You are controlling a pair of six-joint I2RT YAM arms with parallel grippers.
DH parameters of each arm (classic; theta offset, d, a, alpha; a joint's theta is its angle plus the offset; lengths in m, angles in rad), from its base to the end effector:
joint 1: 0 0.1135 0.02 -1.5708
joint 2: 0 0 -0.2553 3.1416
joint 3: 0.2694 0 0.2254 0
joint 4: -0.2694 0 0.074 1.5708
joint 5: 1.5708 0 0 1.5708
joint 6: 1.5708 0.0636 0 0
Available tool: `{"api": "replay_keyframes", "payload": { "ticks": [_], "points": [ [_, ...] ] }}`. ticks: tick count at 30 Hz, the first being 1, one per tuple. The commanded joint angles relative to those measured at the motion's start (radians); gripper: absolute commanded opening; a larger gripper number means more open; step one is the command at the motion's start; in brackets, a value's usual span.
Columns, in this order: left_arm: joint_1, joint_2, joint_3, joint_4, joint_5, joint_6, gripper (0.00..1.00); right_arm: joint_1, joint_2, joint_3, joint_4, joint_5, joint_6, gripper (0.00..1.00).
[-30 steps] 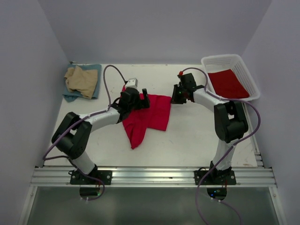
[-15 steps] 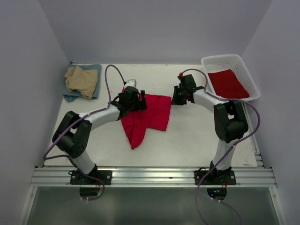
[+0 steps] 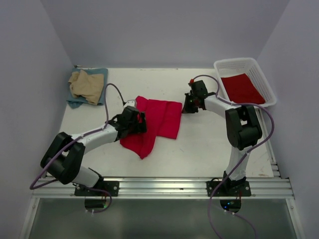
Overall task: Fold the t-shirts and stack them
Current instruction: Flatten the tshirt out
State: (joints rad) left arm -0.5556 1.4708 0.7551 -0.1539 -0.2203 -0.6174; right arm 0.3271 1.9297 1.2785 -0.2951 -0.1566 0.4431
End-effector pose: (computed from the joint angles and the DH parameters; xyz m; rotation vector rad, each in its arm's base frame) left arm 0.2500 -0.1388 0.1663 -0.1731 2.4238 -0.2678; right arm 0.3745 0.1375 0.1576 0.0842 2.5747 0.4995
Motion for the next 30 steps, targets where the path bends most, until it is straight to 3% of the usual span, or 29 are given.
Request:
{"api": "replay_keyframes", "payload": {
  "ticks": [1, 7, 9, 14, 19, 22, 25, 26, 30],
  "points": [
    [0.008, -0.066, -0.069, -0.035, -0.005, -0.025, 0.99, 0.001, 0.0, 0.018, -0.006, 0.008, -0.009, 0.03],
    [0.008, -0.239, -0.151, -0.075, -0.054, -0.07, 0.99, 0.0, 0.002, 0.018, -0.01, 0.014, -0.011, 0.01],
    [0.01, -0.363, -0.129, -0.105, -0.06, -0.081, 0.99, 0.0, 0.002, 0.019, -0.012, 0.017, -0.012, 0.0],
    [0.006, -0.518, -0.086, -0.046, 0.033, -0.084, 0.98, 0.0, 0.005, 0.024, -0.015, 0.02, -0.014, 0.0],
    [0.006, -0.432, -0.002, -0.173, 0.062, -0.12, 0.95, 0.0, 0.005, 0.024, -0.016, 0.028, -0.015, 0.0],
    [0.006, -0.402, -0.06, -0.158, 0.052, -0.197, 0.89, 0.0, 0.009, 0.022, -0.016, 0.025, -0.015, 0.0],
    [0.006, -0.432, -0.17, -0.11, 0.033, -0.375, 0.73, 0.001, 0.008, 0.016, -0.015, 0.029, -0.015, 0.0],
    [0.003, -0.488, -0.224, -0.102, 0.01, -0.477, 0.72, 0.001, 0.009, 0.018, -0.015, 0.031, -0.017, 0.0],
    [-0.134, -0.679, -0.278, -0.238, -0.31, -0.734, 0.73, 0.0, 0.006, 0.015, -0.016, 0.042, -0.018, 0.0]
  ]
}}
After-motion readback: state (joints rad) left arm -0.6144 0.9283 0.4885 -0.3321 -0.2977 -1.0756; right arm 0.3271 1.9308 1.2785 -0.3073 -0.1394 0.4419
